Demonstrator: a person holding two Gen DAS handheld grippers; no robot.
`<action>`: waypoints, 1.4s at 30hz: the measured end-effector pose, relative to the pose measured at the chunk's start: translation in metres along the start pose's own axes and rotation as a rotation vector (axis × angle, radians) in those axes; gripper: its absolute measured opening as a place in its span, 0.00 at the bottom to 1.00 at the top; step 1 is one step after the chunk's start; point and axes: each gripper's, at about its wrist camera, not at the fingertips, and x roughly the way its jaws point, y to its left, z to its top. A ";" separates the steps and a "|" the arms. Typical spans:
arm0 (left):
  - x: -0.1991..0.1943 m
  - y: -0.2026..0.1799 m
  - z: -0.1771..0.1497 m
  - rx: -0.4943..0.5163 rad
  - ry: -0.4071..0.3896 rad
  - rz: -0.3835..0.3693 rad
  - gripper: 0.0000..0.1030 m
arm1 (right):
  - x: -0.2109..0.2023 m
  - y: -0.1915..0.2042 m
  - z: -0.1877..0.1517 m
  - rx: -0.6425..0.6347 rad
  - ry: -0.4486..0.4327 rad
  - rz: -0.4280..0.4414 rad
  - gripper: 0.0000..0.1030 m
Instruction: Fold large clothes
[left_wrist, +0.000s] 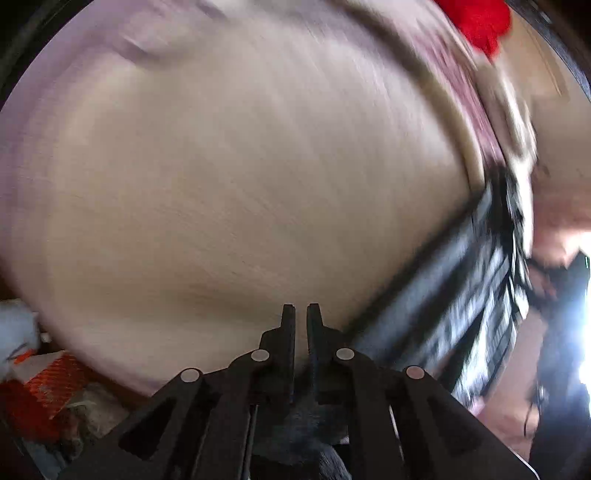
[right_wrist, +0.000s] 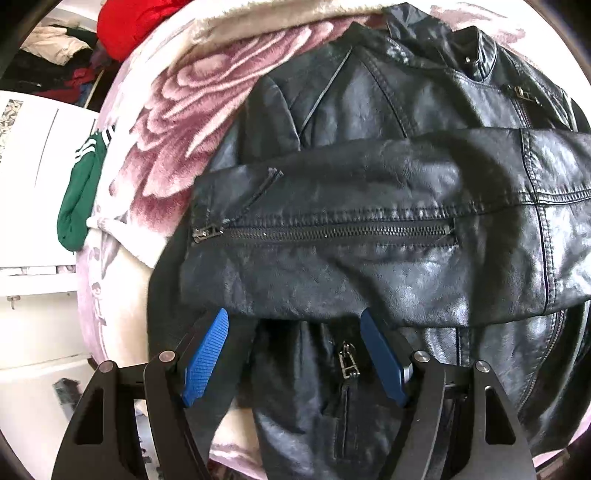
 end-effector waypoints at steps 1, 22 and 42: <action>0.016 -0.009 0.001 0.030 0.047 -0.010 0.05 | 0.002 0.000 -0.001 -0.003 0.004 -0.007 0.74; 0.050 -0.089 0.004 0.347 0.055 0.136 0.82 | -0.005 -0.002 -0.010 0.005 0.016 -0.043 0.74; -0.021 -0.077 0.074 0.229 -0.087 0.038 0.18 | -0.014 -0.015 -0.019 0.046 0.015 -0.085 0.74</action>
